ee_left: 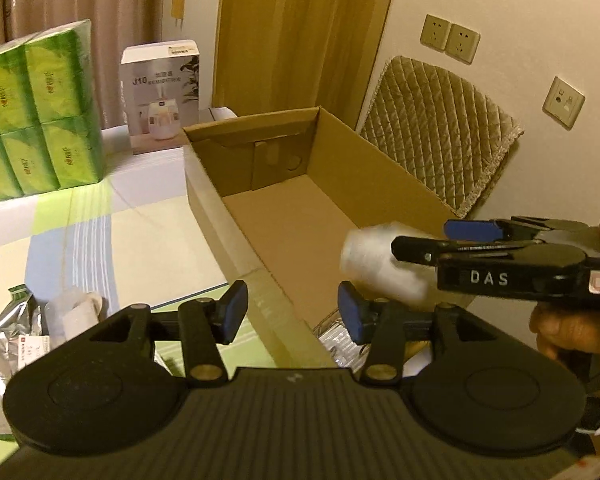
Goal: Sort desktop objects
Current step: 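Carry both held items over the cardboard box and release them inside, then withdraw both open grippers from the cardboard box back to the table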
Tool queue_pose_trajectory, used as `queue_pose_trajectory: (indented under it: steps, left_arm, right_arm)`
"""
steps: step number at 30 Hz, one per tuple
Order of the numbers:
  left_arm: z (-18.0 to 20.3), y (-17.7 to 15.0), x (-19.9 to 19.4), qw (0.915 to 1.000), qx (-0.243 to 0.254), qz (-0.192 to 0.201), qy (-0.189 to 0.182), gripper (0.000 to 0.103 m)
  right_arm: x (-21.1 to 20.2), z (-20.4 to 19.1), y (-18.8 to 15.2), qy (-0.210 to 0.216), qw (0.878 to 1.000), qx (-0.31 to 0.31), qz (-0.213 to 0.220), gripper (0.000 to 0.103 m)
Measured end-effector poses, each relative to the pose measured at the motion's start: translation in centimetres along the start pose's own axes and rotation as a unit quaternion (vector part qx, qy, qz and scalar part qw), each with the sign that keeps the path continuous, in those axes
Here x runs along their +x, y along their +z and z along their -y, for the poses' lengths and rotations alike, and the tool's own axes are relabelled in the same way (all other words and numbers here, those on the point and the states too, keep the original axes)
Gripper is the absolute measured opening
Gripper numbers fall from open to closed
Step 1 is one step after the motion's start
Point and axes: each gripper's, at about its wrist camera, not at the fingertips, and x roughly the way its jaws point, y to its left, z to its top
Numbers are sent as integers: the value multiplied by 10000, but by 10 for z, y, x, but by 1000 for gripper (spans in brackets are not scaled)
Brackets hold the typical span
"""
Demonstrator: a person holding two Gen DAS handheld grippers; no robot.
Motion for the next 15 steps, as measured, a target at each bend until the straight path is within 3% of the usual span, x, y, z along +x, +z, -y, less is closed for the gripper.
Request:
queue_pose_trajectory:
  steps: [6, 15]
  left_arm:
    - [-11, -10, -18, 9998, -157, 113, 9, 53]
    - [-48, -51, -68, 9983, -427, 226, 319, 58]
  right_arm:
    - [-30, -10, -14, 42, 9996, 186, 203, 86]
    - [-75, -66, -55, 604, 9976, 63, 347, 90]
